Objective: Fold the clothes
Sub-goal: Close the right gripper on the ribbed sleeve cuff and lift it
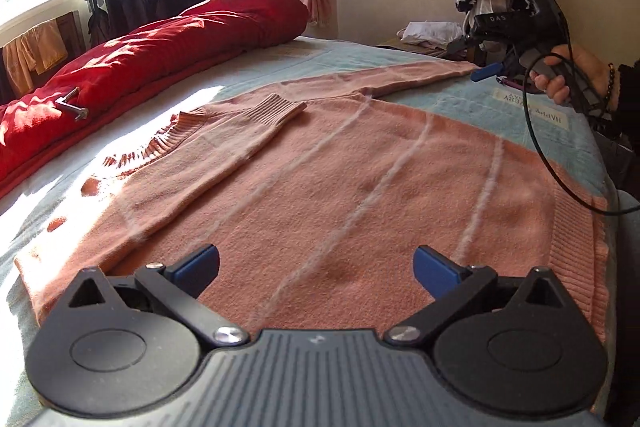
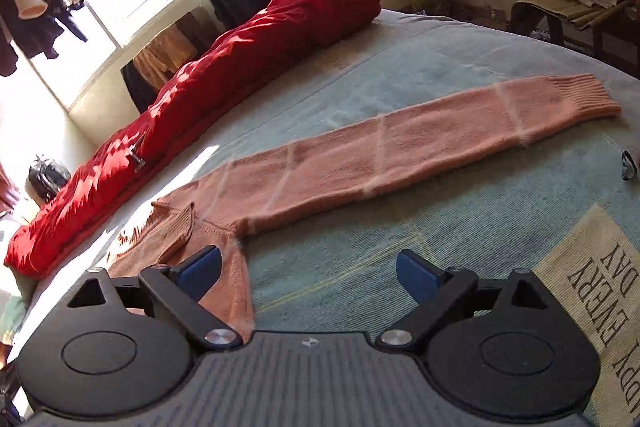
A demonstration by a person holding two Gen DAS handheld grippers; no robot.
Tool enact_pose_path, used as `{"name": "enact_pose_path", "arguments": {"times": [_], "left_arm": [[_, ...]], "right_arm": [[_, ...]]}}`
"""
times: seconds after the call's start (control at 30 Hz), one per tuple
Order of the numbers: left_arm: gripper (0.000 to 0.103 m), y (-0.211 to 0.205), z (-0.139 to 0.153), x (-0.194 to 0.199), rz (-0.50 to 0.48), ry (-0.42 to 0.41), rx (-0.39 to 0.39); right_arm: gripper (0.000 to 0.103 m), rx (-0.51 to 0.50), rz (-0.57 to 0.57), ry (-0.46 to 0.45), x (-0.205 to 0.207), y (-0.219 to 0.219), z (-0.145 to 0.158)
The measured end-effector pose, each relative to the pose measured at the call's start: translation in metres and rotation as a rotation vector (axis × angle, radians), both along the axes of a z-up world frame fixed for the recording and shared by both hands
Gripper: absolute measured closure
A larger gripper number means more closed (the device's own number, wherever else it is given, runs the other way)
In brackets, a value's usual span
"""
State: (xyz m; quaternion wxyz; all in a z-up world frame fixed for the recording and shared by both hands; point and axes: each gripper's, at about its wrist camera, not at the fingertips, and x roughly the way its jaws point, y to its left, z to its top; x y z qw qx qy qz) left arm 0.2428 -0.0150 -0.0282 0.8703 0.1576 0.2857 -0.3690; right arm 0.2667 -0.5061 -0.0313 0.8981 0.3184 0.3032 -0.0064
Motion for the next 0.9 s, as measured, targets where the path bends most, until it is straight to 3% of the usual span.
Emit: {"name": "enact_pose_path", "arguments": {"times": [0.13, 0.27, 0.47, 0.77, 0.9], "left_arm": [[0.001, -0.004, -0.004, 0.001, -0.010, 0.004, -0.027], [0.001, -0.002, -0.007, 0.006, 0.021, 0.030, -0.048], [0.001, 0.000, -0.009, 0.010, 0.021, 0.061, -0.073], [0.001, -0.009, -0.019, 0.009, -0.033, 0.071, -0.052], [0.001, -0.009, -0.024, 0.007, -0.039, 0.065, -0.031]], "right_arm": [[0.029, 0.220, -0.192, -0.038, 0.005, -0.067, -0.023], [0.038, 0.315, -0.351, -0.038, 0.016, -0.103, -0.050], [0.041, 0.336, -0.488, -0.046, 0.035, -0.119, -0.078], [0.041, 0.299, -0.527, -0.118, 0.068, -0.135, -0.090], [0.042, 0.233, -0.525, -0.102, 0.078, -0.133, -0.087]]}}
